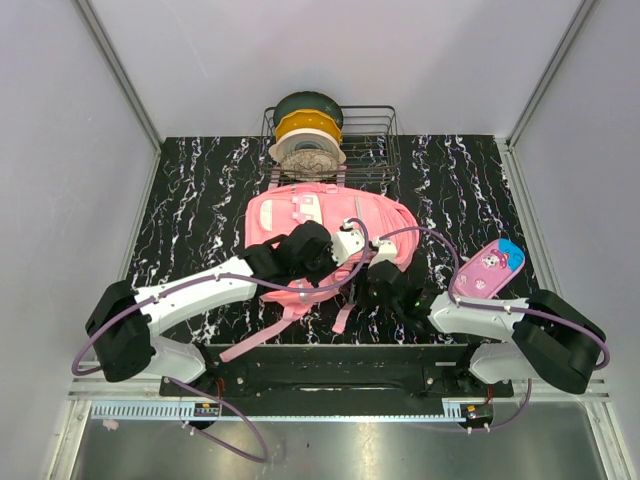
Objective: Pack the student bag
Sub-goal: Zip the student bag at the center of the board.
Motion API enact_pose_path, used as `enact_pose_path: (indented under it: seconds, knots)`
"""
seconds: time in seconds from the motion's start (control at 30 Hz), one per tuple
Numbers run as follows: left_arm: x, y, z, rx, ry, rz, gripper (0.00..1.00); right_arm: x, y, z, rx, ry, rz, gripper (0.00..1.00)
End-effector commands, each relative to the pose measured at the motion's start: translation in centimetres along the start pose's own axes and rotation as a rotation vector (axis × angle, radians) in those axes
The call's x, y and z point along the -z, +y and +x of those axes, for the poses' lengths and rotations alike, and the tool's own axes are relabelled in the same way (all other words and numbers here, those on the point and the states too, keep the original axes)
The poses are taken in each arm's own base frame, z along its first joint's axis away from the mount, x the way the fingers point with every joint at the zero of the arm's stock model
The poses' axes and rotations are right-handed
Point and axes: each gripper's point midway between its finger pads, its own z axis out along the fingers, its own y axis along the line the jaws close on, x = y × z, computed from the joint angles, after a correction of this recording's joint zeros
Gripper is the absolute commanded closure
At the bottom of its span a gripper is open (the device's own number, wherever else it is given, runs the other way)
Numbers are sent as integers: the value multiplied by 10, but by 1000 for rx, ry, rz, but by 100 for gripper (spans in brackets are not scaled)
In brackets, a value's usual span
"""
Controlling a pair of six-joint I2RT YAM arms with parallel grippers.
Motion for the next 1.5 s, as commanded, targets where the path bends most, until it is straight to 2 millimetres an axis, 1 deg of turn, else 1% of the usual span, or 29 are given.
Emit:
enact_pose_path:
  seconds: [0.0,0.03,0.1,0.13,0.17,0.2,0.23,0.27,0.33,0.37,0.53,0.6,0.67,0.77,0.8,0.87,0.9,0.93,0.97,1.0,1.03,1.07,1.13,1.23,1.3,1.33,1.4,1.43,1.47]
  knots:
    - [24,-12,-53,15,-200,79,100,-4,-1,-13,-2,-33,-17,50]
    - [25,-13,-54,11,-202,81,100,-5,-1,-16,-10,-34,-28,55]
    - [25,-14,-52,-1,-203,89,100,-5,-2,-18,-14,-33,-43,59]
    - [25,-15,-53,-7,-208,95,100,-5,1,-18,-9,-32,-67,62]
    - [26,-15,-53,-13,-214,95,100,-5,0,-21,-14,-36,-75,68]
    - [27,-15,-54,-15,-221,97,100,-5,-1,-19,-15,-30,-82,69]
    - [27,-15,-54,-16,-224,96,100,-5,0,-19,-19,-24,-94,73]
    - [27,-15,-55,-20,-230,94,100,-5,-2,-19,-22,-25,-94,83]
    - [28,-15,-55,-18,-236,97,100,-5,-2,-17,-23,-22,-99,92]
    - [28,-15,-56,-18,-240,96,100,-5,-3,-17,-24,-24,-101,99]
    - [27,-12,-55,-15,-234,80,100,2,0,-16,-26,-24,-125,100]
    - [25,-8,-51,-10,-204,60,100,4,0,-18,-2,-15,-115,100]
    - [24,-8,-48,-10,-187,62,100,7,-13,-15,1,1,-50,100]
    - [23,-8,-43,-2,-173,57,100,14,-24,-17,36,7,13,100]
    - [23,-7,-42,3,-169,52,100,16,-23,-22,46,-2,26,100]
    - [22,-7,-36,14,-155,49,100,23,-31,-24,65,4,70,100]
    - [23,-8,-36,14,-157,50,100,26,-30,-31,72,-8,79,100]
    - [22,-8,-33,18,-149,51,100,30,-40,-29,86,4,127,100]
    - [23,-9,-32,20,-150,49,100,33,-42,-30,96,4,139,100]
    - [23,-7,-31,23,-147,41,100,35,-44,-36,105,-11,163,100]
    - [23,-7,-29,25,-143,37,100,39,-50,-33,115,10,195,100]
    - [25,-6,-29,29,-147,32,100,40,-51,-35,120,10,208,100]
    - [28,-5,-28,31,-152,25,100,43,-60,-32,133,30,250,100]
    - [37,-4,-29,34,-171,21,100,46,-70,-27,135,46,302,100]
    - [41,0,-25,42,-163,-3,100,49,-77,-23,118,52,329,100]
    - [44,1,-23,48,-165,-9,100,51,-76,-24,108,44,325,100]
    - [48,1,-20,65,-169,-14,100,55,-80,-22,73,46,348,100]
    - [51,2,-15,72,-165,-17,100,58,-78,-25,61,33,341,100]
    - [52,2,-12,85,-162,-25,100,60,-78,-24,50,34,340,100]
